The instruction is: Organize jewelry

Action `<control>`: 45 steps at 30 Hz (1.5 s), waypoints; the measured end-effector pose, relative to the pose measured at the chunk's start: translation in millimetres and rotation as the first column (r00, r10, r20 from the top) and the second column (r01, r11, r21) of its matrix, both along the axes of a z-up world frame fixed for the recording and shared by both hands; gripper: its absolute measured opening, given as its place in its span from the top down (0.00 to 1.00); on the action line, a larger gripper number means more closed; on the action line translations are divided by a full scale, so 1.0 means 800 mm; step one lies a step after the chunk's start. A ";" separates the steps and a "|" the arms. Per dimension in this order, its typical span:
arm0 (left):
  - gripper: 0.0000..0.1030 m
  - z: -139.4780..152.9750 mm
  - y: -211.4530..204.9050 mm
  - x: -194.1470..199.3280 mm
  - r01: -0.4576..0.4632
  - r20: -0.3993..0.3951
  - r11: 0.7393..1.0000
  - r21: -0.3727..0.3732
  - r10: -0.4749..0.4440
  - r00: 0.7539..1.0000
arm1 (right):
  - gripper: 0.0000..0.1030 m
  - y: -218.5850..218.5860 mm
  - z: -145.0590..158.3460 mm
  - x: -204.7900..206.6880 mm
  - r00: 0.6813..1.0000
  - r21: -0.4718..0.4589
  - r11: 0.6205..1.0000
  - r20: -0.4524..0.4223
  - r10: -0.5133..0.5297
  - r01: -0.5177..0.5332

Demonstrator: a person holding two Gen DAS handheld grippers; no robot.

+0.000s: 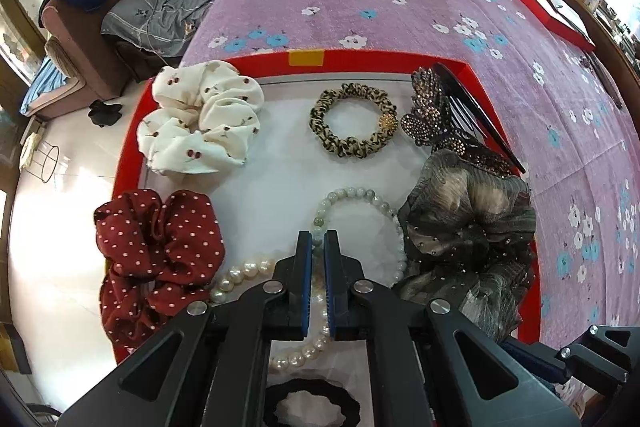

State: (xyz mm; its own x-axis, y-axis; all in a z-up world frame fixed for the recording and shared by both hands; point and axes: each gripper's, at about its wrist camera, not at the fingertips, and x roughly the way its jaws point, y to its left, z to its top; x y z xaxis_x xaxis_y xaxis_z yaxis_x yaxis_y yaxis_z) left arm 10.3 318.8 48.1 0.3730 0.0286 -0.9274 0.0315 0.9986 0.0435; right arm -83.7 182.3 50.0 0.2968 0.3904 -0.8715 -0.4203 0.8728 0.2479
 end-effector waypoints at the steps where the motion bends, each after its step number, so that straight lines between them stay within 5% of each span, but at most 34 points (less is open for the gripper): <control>1: 0.95 0.001 0.001 -0.001 -0.002 0.004 1.000 0.004 0.002 1.000 | 0.91 0.000 0.000 0.000 1.000 0.001 1.000 0.001 0.002 -0.002; 9: 0.94 0.013 0.004 -0.011 -0.025 0.022 0.999 0.024 0.024 0.999 | 0.85 0.001 0.003 -0.004 1.000 0.013 1.000 0.008 0.020 -0.020; 12: 0.68 0.019 0.006 -0.016 -0.048 0.030 0.999 0.023 0.047 0.998 | 0.60 0.000 0.010 -0.006 0.999 0.028 0.999 0.024 0.023 -0.023; 13: 0.62 0.022 0.008 -0.019 -0.059 0.041 0.998 0.025 0.058 0.998 | 0.59 -0.001 0.014 -0.008 0.999 0.034 0.999 0.037 0.022 -0.024; 34: 0.51 0.080 -0.012 -0.087 -0.224 0.126 0.974 0.009 0.222 0.967 | 0.59 -0.065 0.048 -0.032 0.995 0.051 0.997 0.086 0.049 -0.054; 41: 0.50 0.113 -0.025 -0.122 -0.311 0.232 0.950 0.035 0.294 0.927 | 0.59 -0.089 0.055 -0.031 0.994 0.039 0.998 0.091 0.054 -0.057; 45: 0.29 0.143 -0.037 -0.150 -0.398 0.365 0.912 0.096 0.340 0.867 | 0.59 -0.098 0.066 -0.033 0.991 0.027 0.997 0.115 0.075 -0.079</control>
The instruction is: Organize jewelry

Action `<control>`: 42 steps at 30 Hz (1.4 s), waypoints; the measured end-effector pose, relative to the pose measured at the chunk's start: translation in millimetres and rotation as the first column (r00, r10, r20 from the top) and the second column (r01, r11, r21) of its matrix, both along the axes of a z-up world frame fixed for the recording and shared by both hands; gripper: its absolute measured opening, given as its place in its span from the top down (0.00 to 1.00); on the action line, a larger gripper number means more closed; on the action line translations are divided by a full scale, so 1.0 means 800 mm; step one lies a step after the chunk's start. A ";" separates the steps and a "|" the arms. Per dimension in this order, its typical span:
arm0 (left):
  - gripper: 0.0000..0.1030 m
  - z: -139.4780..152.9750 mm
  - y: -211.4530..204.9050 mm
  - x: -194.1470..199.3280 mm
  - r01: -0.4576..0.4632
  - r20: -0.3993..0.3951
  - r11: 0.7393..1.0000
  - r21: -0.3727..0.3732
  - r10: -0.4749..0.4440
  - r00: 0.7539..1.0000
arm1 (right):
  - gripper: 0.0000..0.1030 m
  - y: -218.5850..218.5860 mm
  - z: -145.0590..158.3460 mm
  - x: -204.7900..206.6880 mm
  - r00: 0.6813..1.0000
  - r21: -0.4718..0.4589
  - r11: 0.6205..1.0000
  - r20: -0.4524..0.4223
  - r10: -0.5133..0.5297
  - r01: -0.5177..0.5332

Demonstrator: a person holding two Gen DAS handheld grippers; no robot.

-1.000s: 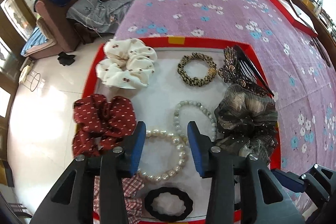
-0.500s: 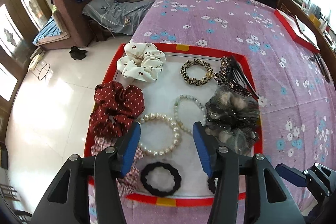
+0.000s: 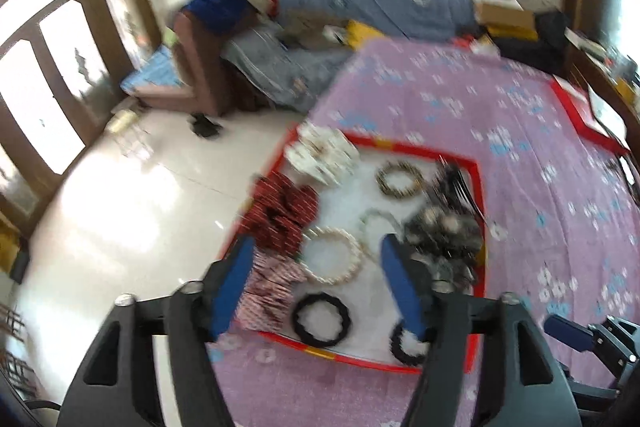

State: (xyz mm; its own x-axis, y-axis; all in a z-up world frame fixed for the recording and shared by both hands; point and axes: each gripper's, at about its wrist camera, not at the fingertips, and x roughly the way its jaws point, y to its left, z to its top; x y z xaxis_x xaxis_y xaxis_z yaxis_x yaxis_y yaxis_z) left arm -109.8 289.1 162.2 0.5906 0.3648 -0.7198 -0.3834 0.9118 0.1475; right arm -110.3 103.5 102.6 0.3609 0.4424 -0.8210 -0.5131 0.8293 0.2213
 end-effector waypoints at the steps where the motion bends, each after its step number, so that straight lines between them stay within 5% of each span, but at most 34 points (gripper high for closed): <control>1: 0.23 0.011 -0.005 -0.011 -0.027 0.049 0.999 0.038 0.025 0.998 | 0.59 -0.002 0.003 -0.001 1.000 -0.005 1.000 0.010 0.006 -0.006; 7: 0.05 0.067 -0.021 -0.064 -0.151 0.273 0.981 0.122 0.113 0.955 | 0.54 -0.011 0.033 -0.001 0.998 -0.026 0.999 0.065 0.024 -0.022; 13: 0.00 0.124 -0.040 -0.105 -0.286 0.382 0.934 0.214 0.190 0.904 | 0.51 -0.017 0.069 0.003 0.996 -0.001 1.000 0.093 0.008 -0.008; 17: 0.00 0.144 -0.046 -0.122 -0.269 0.406 0.945 0.187 0.175 0.897 | 0.46 -0.023 0.092 0.001 0.994 0.024 1.000 0.103 -0.020 0.018; 25: 0.00 0.120 -0.026 -0.127 -0.185 0.253 0.983 0.010 0.177 0.951 | 0.34 -0.032 0.120 -0.010 0.980 0.005 0.995 0.169 -0.103 0.104; 34: 0.00 0.058 -0.025 -0.129 -0.157 0.061 0.987 -0.046 0.160 0.985 | 0.30 -0.031 0.119 -0.016 0.968 -0.041 0.987 0.204 -0.144 0.156; 42: 0.00 0.042 -0.024 -0.124 -0.141 -0.002 0.989 -0.049 0.141 0.990 | 0.30 -0.024 0.101 -0.014 0.973 -0.092 0.980 0.163 -0.160 0.177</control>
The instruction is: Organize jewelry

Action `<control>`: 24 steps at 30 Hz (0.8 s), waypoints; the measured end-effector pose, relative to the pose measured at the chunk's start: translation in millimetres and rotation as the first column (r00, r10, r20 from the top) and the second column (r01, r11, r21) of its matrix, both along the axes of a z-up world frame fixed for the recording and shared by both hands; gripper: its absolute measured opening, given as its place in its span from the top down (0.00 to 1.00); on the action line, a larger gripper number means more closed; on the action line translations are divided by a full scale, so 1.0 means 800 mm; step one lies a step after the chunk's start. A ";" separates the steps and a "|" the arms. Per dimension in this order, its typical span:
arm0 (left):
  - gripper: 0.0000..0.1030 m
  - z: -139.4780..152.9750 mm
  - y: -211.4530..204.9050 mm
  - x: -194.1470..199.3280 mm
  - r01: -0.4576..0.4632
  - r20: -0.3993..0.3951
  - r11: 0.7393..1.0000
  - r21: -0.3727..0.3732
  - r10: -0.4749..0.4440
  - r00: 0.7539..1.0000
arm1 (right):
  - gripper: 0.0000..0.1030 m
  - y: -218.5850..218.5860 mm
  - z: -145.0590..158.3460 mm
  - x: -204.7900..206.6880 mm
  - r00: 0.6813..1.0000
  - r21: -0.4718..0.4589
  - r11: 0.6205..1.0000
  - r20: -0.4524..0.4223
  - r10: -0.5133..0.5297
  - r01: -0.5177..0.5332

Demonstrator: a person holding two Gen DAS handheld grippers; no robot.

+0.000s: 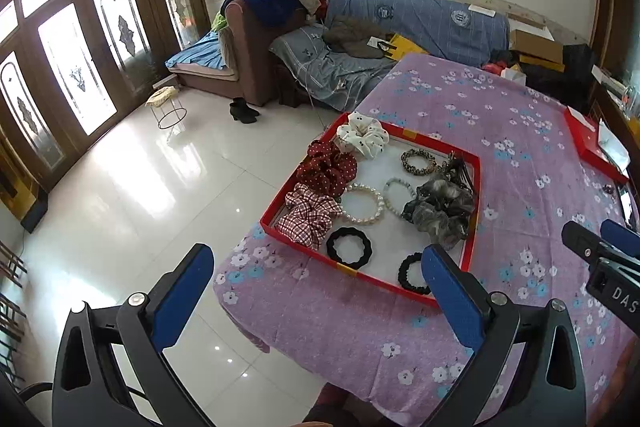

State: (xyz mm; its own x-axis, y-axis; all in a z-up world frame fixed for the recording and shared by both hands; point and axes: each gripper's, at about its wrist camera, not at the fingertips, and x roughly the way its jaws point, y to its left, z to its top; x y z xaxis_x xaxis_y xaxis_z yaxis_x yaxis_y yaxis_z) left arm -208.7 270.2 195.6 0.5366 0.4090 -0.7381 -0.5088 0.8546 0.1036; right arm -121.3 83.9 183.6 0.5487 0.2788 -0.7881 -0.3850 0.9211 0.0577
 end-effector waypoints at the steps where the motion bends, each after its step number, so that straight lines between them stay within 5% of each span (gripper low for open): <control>1: 0.00 -0.001 0.001 0.003 0.006 -0.007 1.000 0.000 -0.006 1.000 | 0.30 0.001 -0.003 0.000 1.000 -0.004 1.000 -0.005 -0.001 0.001; 24: 0.00 -0.038 0.015 0.020 0.038 -0.134 0.997 -0.072 -0.047 0.990 | 0.29 0.030 -0.052 0.008 0.991 -0.050 0.999 -0.132 0.014 -0.020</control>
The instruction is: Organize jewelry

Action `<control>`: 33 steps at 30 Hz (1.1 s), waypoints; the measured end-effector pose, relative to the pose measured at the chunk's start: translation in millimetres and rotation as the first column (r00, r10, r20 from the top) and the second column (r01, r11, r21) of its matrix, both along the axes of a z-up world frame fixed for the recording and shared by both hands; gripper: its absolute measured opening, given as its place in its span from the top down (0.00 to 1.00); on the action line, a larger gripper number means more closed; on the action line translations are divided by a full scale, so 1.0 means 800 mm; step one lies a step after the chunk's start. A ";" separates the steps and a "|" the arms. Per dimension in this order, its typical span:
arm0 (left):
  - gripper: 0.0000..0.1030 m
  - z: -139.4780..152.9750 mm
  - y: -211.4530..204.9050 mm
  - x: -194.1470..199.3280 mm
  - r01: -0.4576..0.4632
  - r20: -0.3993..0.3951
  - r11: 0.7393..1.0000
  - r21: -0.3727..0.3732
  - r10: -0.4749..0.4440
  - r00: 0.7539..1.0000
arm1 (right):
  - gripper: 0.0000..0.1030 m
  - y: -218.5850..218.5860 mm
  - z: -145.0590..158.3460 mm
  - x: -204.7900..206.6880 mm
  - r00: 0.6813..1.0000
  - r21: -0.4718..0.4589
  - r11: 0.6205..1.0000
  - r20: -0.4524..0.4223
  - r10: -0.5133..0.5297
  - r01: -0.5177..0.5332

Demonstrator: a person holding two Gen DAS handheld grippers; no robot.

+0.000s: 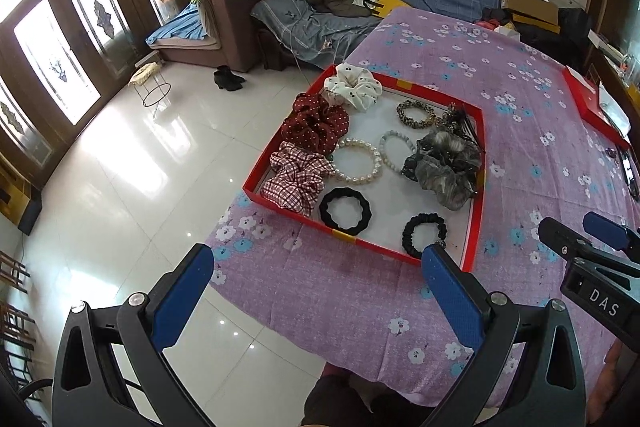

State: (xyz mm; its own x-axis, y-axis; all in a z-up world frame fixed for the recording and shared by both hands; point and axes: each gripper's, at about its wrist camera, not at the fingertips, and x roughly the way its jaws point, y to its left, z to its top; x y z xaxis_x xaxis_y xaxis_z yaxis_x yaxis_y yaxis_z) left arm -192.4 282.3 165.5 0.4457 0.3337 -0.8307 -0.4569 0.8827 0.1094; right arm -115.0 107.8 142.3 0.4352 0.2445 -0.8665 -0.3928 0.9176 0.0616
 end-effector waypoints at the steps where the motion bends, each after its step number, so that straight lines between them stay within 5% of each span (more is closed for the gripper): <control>1: 0.00 -0.001 0.001 0.001 0.000 -0.002 1.000 -0.002 0.000 1.000 | 0.29 0.002 0.000 0.001 1.000 -0.003 1.000 -0.001 0.002 -0.002; 33: 0.00 -0.011 0.066 0.031 0.008 -0.027 0.999 -0.036 -0.009 1.000 | 0.29 0.077 0.001 0.029 1.000 -0.026 1.000 -0.003 0.013 -0.013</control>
State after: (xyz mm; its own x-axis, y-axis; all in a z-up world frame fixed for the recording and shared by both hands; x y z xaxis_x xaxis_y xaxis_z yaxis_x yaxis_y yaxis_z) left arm -168.0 334.9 156.9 0.4252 0.2993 -0.8541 -0.4464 0.8903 0.0898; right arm -92.1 169.5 142.8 0.4296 0.2279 -0.8738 -0.4050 0.9135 0.0392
